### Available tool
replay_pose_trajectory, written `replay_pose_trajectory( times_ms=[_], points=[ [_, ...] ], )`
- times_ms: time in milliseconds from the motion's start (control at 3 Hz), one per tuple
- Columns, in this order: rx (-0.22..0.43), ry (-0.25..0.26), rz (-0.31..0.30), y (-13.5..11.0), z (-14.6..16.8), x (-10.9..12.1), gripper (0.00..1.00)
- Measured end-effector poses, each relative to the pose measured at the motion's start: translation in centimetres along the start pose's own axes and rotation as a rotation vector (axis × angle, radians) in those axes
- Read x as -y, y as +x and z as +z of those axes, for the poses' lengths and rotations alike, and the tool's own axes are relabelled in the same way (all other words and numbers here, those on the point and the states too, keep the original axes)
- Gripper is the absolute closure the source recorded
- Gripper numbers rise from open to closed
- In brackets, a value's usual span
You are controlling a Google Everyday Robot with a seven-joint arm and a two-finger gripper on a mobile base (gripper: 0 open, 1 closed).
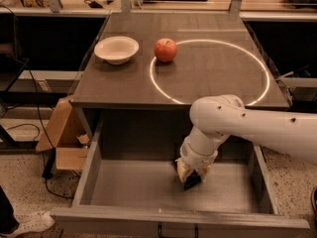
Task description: Pick rxbar chocolate from top drawer and place on counter
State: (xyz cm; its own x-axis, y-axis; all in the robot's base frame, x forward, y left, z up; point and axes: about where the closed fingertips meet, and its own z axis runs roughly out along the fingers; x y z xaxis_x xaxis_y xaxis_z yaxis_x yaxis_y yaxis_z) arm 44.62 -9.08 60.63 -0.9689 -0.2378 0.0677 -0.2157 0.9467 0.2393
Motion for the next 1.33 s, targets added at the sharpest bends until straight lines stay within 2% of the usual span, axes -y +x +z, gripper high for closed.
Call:
replay_pose_trajectory(
  times_ms=[333, 667, 1000, 1333],
  points=[
    [0.004, -0.026, -0.031, -0.4, -1.4, -0.5, 1.00],
    [0.007, -0.053, -0.066, -0.8, -5.2, -1.1, 1.00],
    [-0.029, -0.055, -0.097, 0.5, -8.5, -0.8, 1.00],
    [-0.047, -0.053, -0.103, 1.0, -8.9, -0.8, 1.00]
  ],
)
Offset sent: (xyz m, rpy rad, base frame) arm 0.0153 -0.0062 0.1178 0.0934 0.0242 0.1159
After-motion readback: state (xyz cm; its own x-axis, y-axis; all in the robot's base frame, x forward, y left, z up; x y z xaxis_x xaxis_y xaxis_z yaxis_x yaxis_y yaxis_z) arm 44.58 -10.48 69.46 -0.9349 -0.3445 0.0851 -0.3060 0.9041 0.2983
